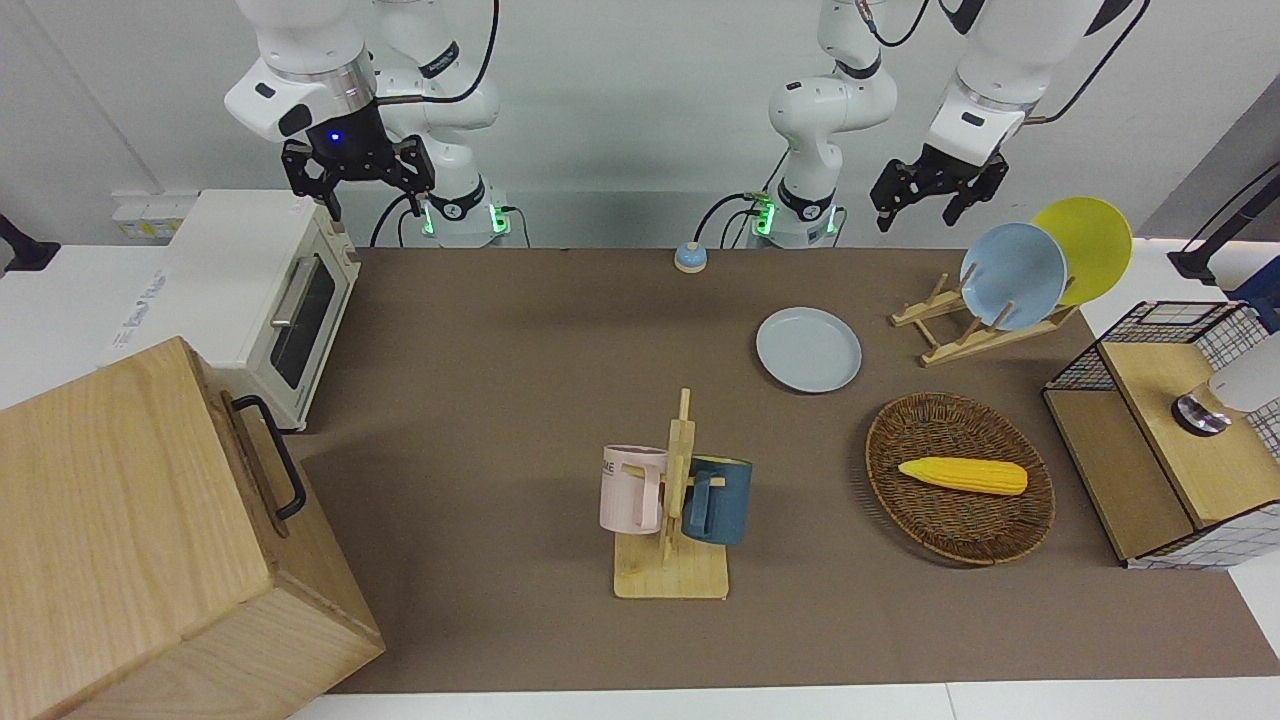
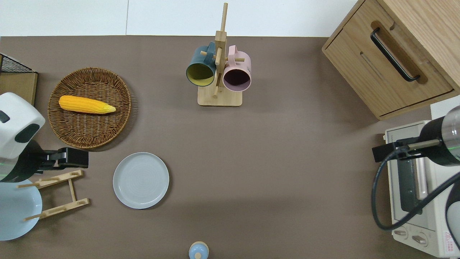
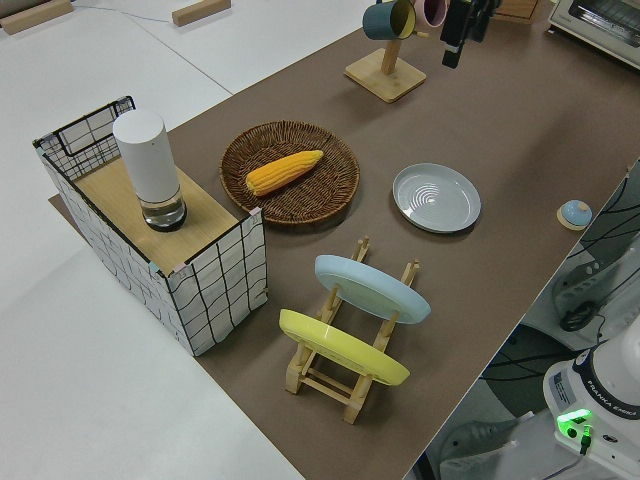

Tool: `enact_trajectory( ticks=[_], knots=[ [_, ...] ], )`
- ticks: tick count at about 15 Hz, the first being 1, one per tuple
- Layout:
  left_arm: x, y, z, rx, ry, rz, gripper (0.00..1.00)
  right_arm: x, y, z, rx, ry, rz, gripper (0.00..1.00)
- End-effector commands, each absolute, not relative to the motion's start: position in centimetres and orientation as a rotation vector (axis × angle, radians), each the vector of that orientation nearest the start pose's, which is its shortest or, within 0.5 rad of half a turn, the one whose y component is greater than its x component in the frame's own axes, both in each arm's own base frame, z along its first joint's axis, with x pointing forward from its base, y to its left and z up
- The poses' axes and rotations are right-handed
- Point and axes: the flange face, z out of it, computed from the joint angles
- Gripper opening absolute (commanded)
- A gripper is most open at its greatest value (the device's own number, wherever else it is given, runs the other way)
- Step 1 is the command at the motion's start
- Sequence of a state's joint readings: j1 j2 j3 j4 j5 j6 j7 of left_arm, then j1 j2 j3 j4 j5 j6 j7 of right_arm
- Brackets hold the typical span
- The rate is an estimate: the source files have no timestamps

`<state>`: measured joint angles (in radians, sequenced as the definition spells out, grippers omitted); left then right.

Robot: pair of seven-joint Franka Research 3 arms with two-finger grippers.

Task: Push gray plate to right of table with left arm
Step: 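Move the left gripper down beside the gray plate's edge nearest it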

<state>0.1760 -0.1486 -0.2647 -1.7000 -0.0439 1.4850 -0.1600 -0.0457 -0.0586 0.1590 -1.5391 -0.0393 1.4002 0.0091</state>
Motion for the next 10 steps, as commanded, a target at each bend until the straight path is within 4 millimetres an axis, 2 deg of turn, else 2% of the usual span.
enact_trajectory(
  ticks=[1, 10],
  knots=[
    [47.06, -4.54, 61.77, -3.160, -0.171, 0.049, 0.99, 51.06, 5.53, 65.86, -3.190, -0.164, 0.134, 0.996],
    [47.15, -3.61, 61.25, -3.163, -0.197, 0.050, 0.99, 51.06, 5.53, 65.86, -3.190, -0.164, 0.134, 0.996]
  ],
)
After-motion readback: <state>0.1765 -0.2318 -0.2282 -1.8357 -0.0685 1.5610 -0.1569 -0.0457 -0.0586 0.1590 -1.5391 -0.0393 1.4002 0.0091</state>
